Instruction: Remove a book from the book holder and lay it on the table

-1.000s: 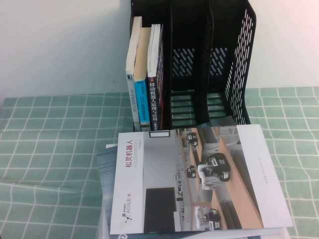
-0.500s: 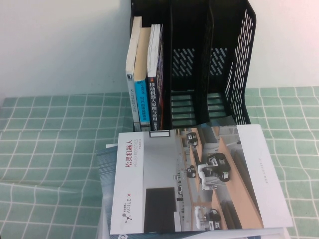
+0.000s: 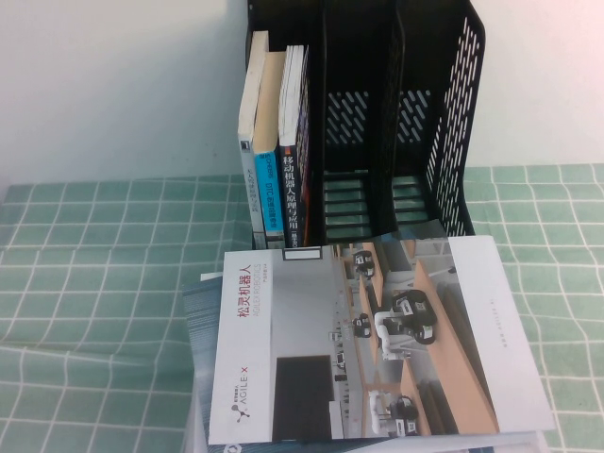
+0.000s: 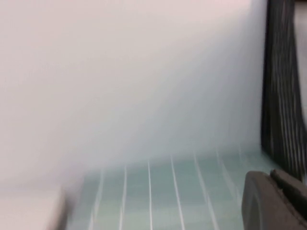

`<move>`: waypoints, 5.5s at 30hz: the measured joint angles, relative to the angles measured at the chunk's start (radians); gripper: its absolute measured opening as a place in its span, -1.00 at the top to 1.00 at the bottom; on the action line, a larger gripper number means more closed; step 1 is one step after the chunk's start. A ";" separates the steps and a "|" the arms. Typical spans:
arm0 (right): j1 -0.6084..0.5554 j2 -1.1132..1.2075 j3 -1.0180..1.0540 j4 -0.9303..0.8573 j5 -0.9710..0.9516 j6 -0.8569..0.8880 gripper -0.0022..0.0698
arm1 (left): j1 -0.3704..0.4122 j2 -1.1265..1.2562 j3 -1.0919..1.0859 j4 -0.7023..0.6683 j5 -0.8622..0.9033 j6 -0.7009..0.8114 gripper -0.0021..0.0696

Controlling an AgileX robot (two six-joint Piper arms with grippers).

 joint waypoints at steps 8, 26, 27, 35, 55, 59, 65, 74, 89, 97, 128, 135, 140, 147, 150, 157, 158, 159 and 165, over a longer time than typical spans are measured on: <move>0.000 0.000 0.000 -0.002 -0.484 0.010 0.95 | 0.000 0.000 0.000 0.002 -0.441 -0.009 0.95; 0.000 0.000 0.000 0.038 -0.755 0.004 0.95 | 0.000 0.000 -0.033 0.036 -0.534 -0.056 0.95; 0.000 0.000 0.000 0.053 -0.771 0.003 0.95 | 0.000 0.000 -0.060 0.059 -0.477 -0.075 0.95; 0.000 0.000 0.000 0.132 -0.839 -0.011 0.95 | 0.000 0.000 -0.304 0.075 0.004 -0.273 0.95; 0.000 0.302 -0.296 -0.193 -0.189 0.105 0.95 | -0.110 0.508 -0.512 -0.206 0.252 -0.200 0.95; 0.000 0.457 -0.296 -0.283 -0.294 0.139 0.95 | -0.167 0.673 -0.613 -0.229 0.225 -0.174 0.95; 0.000 0.745 -0.297 -0.474 -0.637 0.243 0.95 | -0.361 0.916 -0.781 -0.238 0.170 -0.146 0.95; 0.016 1.147 -0.375 -0.664 -0.987 0.309 0.95 | -0.531 1.261 -0.893 -0.239 -0.045 -0.177 0.95; 0.488 1.525 -0.612 -0.526 -0.953 0.310 0.95 | -0.496 1.461 -1.113 -0.273 0.153 -0.290 0.95; 0.500 1.742 -0.833 -0.589 -0.953 0.466 0.33 | -0.430 1.461 -1.123 -0.279 0.194 -0.349 0.95; 0.614 1.927 -1.175 -0.539 -0.599 0.548 -0.23 | -0.429 1.461 -1.125 -0.258 0.237 -0.354 0.95; 0.614 1.931 -1.175 -0.555 -0.522 0.548 -0.22 | -0.429 1.461 -1.125 -0.260 0.215 -0.352 0.95; 0.614 1.931 -1.175 -0.556 -0.498 0.548 -0.09 | -0.429 1.464 -1.125 -0.281 0.188 -0.352 0.95; 0.614 1.931 -1.175 -0.556 -0.488 0.550 -0.01 | -0.429 1.470 -1.125 -0.359 0.188 -0.344 0.95; 0.614 1.931 -1.175 -0.556 -0.488 0.552 0.00 | -0.429 1.485 -1.125 -0.389 0.188 -0.337 0.95; 0.614 1.933 -1.176 -0.556 -0.488 0.552 0.00 | -0.436 1.523 -1.125 -0.510 0.174 -0.271 0.95; 0.614 1.935 -1.176 -0.556 -0.490 0.554 0.00 | -0.437 1.529 -1.125 -0.524 0.166 -0.260 0.95; 0.614 1.935 -1.176 -0.556 -0.492 0.554 0.01 | -0.440 1.535 -1.125 -0.533 0.160 -0.250 0.95; 0.614 1.939 -1.176 -0.550 -0.492 0.552 0.01 | -0.439 1.562 -1.125 -0.546 0.119 -0.238 0.95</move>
